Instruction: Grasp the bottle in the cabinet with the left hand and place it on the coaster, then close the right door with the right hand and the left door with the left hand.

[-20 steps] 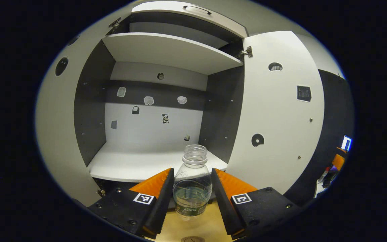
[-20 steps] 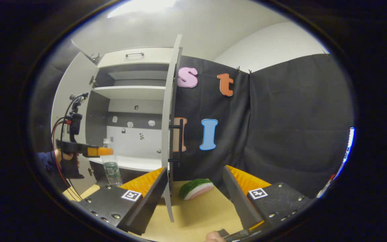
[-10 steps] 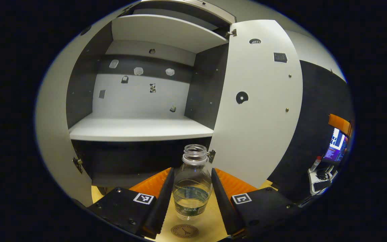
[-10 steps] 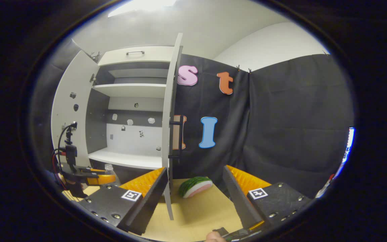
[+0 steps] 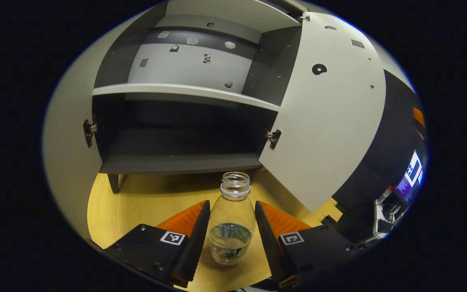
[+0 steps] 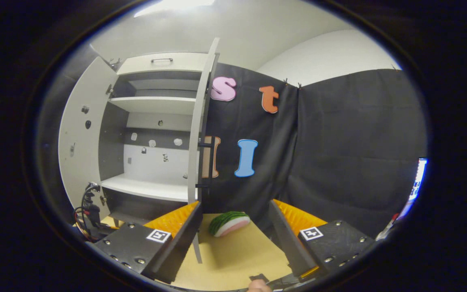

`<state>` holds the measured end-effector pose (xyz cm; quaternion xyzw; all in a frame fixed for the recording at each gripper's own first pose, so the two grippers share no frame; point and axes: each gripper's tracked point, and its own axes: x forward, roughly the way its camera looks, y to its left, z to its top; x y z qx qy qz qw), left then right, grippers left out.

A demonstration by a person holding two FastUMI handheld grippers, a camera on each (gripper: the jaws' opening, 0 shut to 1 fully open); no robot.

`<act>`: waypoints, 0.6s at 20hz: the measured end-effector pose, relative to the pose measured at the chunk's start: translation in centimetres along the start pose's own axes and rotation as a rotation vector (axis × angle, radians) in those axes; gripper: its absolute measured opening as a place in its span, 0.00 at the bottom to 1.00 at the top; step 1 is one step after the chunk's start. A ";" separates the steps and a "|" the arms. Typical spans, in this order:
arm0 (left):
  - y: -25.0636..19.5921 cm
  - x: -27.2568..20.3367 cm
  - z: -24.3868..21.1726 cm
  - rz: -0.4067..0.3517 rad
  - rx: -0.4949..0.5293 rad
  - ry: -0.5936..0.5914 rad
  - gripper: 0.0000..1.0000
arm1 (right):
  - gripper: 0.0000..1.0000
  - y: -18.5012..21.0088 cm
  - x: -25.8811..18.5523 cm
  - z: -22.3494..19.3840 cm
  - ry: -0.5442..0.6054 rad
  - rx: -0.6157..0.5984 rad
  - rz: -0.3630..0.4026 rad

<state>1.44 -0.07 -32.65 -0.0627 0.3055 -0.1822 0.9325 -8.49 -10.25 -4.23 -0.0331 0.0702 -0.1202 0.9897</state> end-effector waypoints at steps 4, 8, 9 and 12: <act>0.6 0.3 -1.4 0.032 -0.009 0.000 0.70 | 0.97 0.8 0.2 0.0 0.002 -0.015 0.016; 0.9 0.2 -2.8 0.055 0.024 -0.005 0.70 | 0.97 0.9 0.6 0.0 -0.002 -0.025 0.018; 0.7 0.0 -2.4 0.052 0.027 -0.036 0.73 | 0.97 0.7 0.6 -0.2 0.001 -0.025 0.016; 0.3 -0.5 -2.8 0.053 0.034 -0.035 0.71 | 0.97 0.7 0.9 -0.4 0.007 -0.019 0.015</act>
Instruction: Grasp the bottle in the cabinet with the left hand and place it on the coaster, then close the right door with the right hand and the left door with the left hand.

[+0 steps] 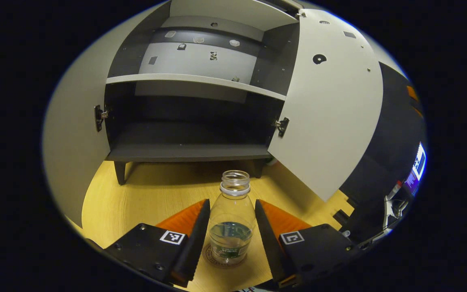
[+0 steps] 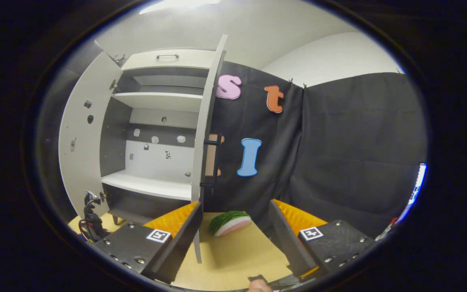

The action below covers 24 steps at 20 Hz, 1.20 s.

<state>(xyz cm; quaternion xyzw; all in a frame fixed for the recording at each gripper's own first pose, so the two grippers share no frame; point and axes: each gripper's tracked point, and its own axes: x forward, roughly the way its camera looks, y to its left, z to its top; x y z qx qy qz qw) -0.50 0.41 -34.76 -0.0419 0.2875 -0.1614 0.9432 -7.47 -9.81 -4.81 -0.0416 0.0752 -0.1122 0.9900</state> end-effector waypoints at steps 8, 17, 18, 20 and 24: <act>-0.3 -2.5 -1.1 0.003 -0.004 0.021 0.70 | 1.00 0.9 0.8 -0.3 -0.003 0.001 0.033; -0.6 -3.7 -1.7 0.015 -0.005 0.050 0.70 | 0.98 1.5 1.7 -1.1 0.009 0.014 0.065; -0.7 -3.8 -1.8 0.017 -0.002 0.052 0.70 | 1.00 1.5 1.8 -1.1 0.009 0.015 0.066; -0.8 -3.9 -2.0 0.022 0.004 0.058 0.70 | 1.00 1.6 1.9 -1.2 0.012 0.018 0.071; -1.0 -4.4 -2.3 0.030 0.013 0.073 0.72 | 1.00 1.9 2.3 -1.7 0.019 0.028 0.077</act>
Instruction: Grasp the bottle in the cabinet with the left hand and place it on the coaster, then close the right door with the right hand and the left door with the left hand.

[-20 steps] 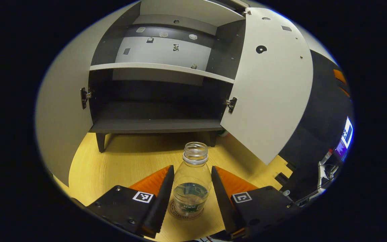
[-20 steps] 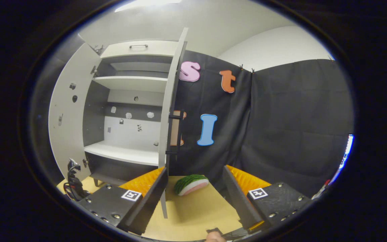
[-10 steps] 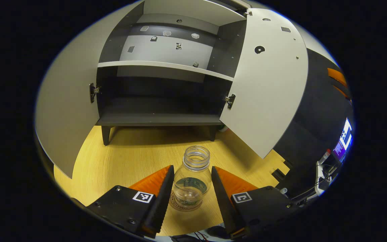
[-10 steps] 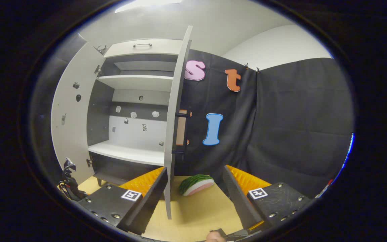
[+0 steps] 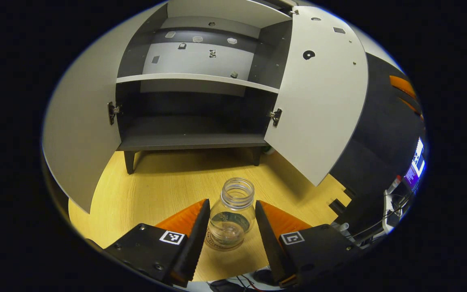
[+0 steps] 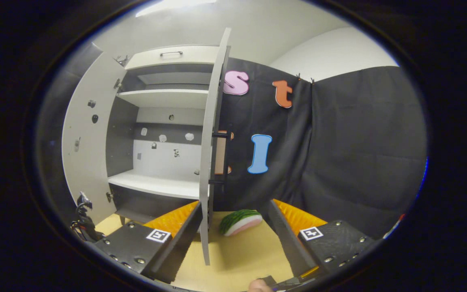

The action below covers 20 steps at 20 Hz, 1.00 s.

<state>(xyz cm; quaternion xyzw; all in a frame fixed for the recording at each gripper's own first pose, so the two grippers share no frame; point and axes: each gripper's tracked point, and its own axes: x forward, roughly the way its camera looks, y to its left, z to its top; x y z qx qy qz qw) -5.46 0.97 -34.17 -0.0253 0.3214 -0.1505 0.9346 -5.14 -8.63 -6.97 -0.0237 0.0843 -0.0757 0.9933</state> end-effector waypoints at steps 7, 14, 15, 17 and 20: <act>0.0 -0.5 -0.2 0.006 -0.010 0.021 0.73 | 1.00 0.4 0.4 -0.7 0.012 0.022 0.013; -0.1 -0.1 0.1 0.002 -0.049 0.032 0.75 | 1.00 0.2 0.5 -0.8 0.018 0.013 0.011; -0.3 0.0 0.2 0.001 -0.049 0.035 0.75 | 1.00 0.1 0.6 -0.8 0.019 0.014 0.010; -0.5 0.0 0.4 -0.001 -0.042 0.035 0.76 | 1.00 0.0 0.6 -0.8 0.019 0.018 0.006; -0.9 0.0 0.9 -0.005 -0.027 0.029 0.76 | 1.00 -0.1 0.7 -0.9 0.020 0.026 0.004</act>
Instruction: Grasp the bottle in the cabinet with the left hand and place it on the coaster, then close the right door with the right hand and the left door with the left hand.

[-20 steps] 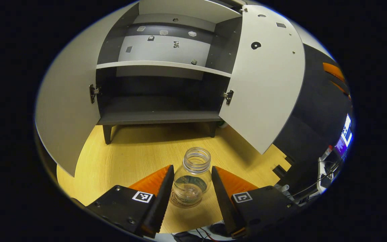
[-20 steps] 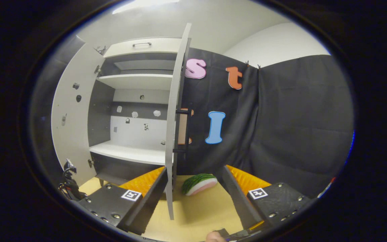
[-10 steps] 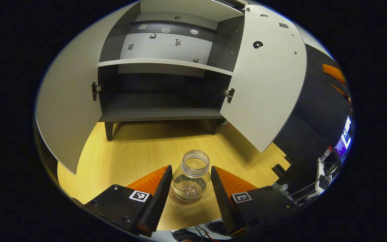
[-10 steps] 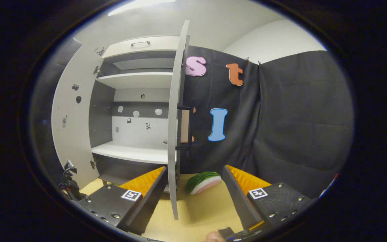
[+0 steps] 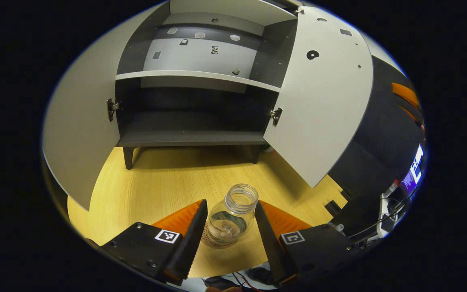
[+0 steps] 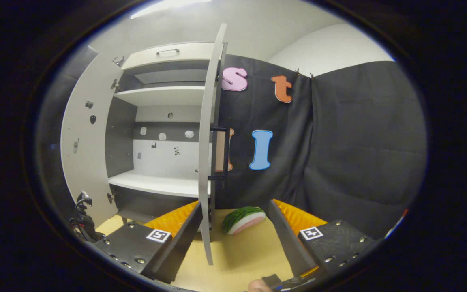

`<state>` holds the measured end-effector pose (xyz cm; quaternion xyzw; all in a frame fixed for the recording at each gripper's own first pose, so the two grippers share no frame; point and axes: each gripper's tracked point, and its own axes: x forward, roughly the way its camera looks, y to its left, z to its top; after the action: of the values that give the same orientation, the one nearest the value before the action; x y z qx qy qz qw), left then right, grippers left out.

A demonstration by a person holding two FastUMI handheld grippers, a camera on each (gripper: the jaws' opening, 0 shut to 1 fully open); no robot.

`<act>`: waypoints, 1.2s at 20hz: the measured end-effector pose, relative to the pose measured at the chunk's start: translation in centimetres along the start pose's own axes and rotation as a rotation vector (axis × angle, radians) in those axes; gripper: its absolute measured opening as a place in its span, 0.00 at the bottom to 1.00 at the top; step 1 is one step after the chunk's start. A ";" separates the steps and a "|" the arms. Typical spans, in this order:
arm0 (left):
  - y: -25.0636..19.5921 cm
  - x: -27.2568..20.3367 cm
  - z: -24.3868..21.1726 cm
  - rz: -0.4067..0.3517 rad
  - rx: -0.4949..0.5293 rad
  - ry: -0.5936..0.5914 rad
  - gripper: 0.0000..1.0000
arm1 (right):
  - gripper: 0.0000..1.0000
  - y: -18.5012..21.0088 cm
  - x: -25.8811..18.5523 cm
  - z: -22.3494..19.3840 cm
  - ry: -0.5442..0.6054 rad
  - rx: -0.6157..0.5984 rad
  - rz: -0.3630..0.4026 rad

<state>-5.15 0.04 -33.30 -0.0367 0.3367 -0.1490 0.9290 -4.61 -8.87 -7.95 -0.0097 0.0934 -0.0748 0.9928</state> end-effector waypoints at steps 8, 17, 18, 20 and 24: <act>-1.5 -1.9 4.7 -0.020 0.021 -0.093 0.76 | 1.00 0.1 0.5 0.5 -0.010 -0.008 0.003; -1.9 -8.5 17.2 0.063 0.014 -0.363 0.76 | 1.00 -0.9 2.4 3.4 -0.074 -0.037 0.007; -1.8 -9.5 18.6 0.081 0.017 -0.392 0.75 | 1.00 -0.9 2.8 3.8 -0.082 -0.037 0.008; -1.8 -11.6 20.9 0.115 0.028 -0.441 0.75 | 1.00 -0.9 3.7 4.7 -0.106 -0.044 0.019; -1.3 -15.4 23.9 0.197 0.029 -0.517 0.76 | 1.00 -1.6 5.2 7.9 -0.177 -0.090 0.004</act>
<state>-1.48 2.64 -5.22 -0.0271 0.0880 -0.0482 0.9946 1.65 -11.19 -1.10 -0.0609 0.0084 -0.0673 0.9958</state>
